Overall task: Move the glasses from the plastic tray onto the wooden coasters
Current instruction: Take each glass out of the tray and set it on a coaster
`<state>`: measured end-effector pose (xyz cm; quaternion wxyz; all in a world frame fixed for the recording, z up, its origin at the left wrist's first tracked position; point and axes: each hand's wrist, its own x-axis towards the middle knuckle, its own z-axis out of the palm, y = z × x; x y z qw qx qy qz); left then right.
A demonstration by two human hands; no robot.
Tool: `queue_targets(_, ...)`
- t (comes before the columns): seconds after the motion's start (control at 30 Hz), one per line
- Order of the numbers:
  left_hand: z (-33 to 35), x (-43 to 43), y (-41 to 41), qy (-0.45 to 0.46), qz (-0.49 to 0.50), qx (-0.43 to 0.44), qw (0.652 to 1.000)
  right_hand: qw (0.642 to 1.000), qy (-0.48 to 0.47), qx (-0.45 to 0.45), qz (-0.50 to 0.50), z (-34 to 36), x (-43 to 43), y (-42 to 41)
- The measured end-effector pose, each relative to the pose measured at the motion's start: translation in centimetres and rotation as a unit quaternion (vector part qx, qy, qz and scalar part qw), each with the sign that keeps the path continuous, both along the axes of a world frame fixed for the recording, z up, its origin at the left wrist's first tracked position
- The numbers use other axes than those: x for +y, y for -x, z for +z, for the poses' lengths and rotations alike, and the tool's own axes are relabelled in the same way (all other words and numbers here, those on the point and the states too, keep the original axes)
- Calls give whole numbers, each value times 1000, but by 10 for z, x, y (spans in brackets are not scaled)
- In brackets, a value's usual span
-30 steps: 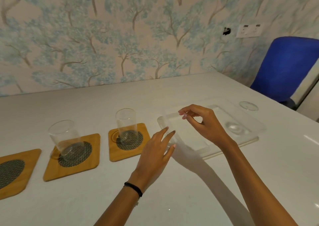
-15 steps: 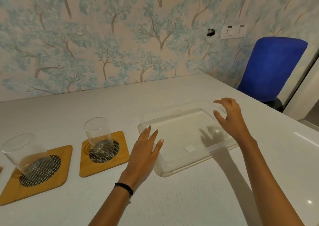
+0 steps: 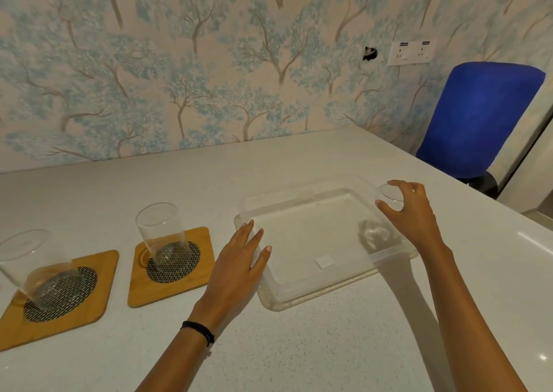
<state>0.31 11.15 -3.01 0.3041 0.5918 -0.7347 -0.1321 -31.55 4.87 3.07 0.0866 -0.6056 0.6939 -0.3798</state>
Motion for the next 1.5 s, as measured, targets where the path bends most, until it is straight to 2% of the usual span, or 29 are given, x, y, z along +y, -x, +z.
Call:
queue_targets(0.2, -1, 2, 0, 0, 0, -3, 1000, 1000, -6, -23, -8, 1, 3, -3)
queue_targets(0.63, -5, 17, -13, 21, -26, 7, 999, 995, 89, -40, -15, 5, 20, -30)
queue_targets(1.03, 3, 41, -53, 31, -15, -39, 999, 983, 152, -44, 93, 35, 44, -102)
queue_targets(1.5, 5, 89, -144, 86, 29, -62, 994, 956, 127, -46, 261, 48, 77, -230)
